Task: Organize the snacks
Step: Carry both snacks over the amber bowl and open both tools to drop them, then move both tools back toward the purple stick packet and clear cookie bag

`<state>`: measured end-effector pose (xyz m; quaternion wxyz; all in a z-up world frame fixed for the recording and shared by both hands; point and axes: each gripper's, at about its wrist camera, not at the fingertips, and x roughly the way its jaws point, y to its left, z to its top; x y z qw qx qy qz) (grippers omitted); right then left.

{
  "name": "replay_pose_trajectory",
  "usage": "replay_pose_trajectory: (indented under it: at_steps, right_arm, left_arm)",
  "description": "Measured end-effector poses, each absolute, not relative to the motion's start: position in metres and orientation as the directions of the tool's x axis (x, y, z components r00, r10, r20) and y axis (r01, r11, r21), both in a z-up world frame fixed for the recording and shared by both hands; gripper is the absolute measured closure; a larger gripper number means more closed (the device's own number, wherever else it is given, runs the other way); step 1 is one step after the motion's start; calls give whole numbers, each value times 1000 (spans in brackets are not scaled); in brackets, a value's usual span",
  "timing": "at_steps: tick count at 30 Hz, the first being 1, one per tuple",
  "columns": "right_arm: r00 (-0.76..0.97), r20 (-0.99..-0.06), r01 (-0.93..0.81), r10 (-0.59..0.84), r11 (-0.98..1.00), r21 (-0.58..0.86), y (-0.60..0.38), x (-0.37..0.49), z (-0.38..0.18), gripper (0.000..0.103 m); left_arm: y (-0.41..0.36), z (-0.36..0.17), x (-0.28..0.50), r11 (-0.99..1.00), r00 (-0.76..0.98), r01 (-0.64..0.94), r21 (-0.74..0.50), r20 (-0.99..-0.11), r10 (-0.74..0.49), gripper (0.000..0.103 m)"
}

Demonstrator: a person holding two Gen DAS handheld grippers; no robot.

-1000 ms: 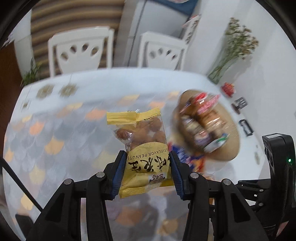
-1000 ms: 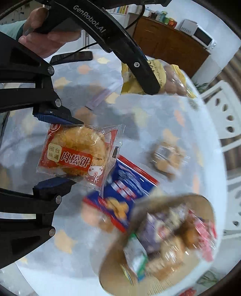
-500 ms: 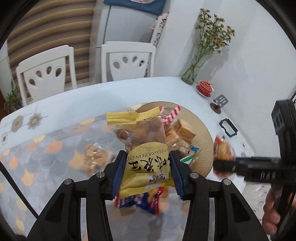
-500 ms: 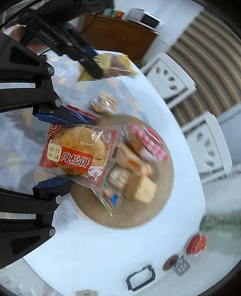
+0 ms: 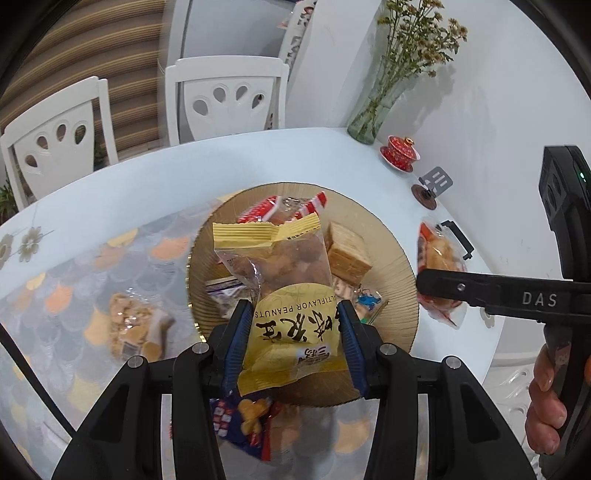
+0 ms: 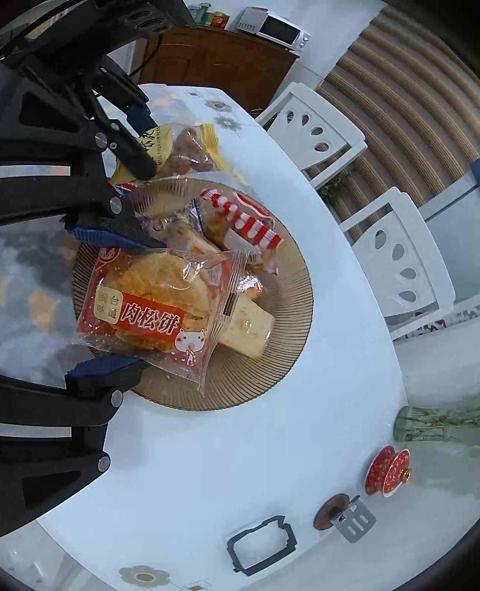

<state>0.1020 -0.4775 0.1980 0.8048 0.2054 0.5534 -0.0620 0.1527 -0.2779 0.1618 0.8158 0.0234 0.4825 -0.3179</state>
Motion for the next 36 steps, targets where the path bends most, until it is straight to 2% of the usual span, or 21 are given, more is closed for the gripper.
replay_pose_trajectory:
  at_steps: [8,9,10,12,15,27,36]
  right_arm:
    - [350,-923,321,162,905,280,-486,110,183,53]
    - [346,-923,330,169,899,288,-488,111,181,45]
    - [338,-924,339,179,893,297,-491,112,178,42]
    - [336,-923,335,186,892,302,-494,111,178,40]
    - [343,-926,327,156,904,274,-495,109,181,40]
    - [311,-927,290,209,908,302,-472,104,179,40]
    - [306,-921,215,242,924,315,-426,101,187,40]
  left_arm:
    - [-290,153,153,792,297,534,-295,-812,-503,56]
    - [-289,153,153,798,303,523,-299,-810,-502,44]
    - [-287,153,153,807,317,507,-304,-805,-502,28]
    - [-281,155,153,815,338,485,-317,-792,-509,20]
    - [-275,155,153,822,339,471,-319,-795,-503,20]
    - [-219,159,143,869,389,391,-303,-801,-454,22]
    - [-118,176,141,921,492,201,-335,-778,-390,22]
